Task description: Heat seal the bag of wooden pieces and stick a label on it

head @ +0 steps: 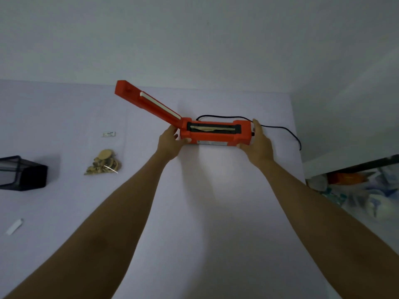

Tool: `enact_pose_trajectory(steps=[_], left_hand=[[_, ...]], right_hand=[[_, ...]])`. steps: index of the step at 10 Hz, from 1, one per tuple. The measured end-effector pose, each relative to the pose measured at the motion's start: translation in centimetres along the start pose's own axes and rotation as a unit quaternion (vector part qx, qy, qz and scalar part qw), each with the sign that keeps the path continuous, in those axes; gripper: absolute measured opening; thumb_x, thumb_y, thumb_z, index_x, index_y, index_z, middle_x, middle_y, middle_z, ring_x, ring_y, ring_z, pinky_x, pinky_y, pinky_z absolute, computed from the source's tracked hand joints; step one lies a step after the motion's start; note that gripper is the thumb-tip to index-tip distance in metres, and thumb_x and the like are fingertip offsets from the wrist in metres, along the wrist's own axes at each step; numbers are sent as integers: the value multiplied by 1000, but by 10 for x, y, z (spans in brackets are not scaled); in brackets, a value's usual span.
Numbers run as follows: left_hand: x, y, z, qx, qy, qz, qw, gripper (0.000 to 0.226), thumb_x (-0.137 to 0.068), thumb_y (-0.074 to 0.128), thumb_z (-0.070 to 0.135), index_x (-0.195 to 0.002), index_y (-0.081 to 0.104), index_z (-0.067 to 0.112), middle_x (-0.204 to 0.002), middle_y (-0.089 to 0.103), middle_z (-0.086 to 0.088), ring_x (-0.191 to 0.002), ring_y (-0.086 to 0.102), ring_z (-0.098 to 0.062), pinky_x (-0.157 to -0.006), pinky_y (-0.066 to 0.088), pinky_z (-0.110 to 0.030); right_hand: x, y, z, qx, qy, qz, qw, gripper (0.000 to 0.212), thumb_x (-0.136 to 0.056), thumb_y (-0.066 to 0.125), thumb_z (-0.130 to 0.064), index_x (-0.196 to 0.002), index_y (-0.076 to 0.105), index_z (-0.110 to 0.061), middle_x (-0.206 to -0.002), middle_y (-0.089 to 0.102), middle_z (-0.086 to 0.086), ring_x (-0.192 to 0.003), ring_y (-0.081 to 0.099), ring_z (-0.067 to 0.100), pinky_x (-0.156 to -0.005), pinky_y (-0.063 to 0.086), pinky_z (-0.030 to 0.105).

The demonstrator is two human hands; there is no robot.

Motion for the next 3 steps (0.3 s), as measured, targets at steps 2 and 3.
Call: enact_pose_trajectory(steps=[2,3], left_hand=[[43,-39,-6,-164,-6,16,986,59,-98,49,30,-149,28,8,-150,38,-12,-135,42,-28,-112,32,-38],[69,-72,-10,-212,28,44,976,47,-103,37,28,-144,38,6,-146,44,-15,-136,40,-32,-113,29,-39]], right_hand=[[47,5,-34,58,-5,81,995,72,-77,79,-27,-139,43,-18,-128,57,11,-119,52,29,-100,48,45],[81,21,-58,114,-26,44,992,53,-88,67,-33,-133,48,-12,-131,54,12,-119,52,31,-97,47,42]])
Point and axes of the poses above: each hand's wrist, its own x-axis away from the middle knuckle, its own y-axis out of the palm, z = x × y, the point moved 2 cm from there along -x, towards the middle knuckle
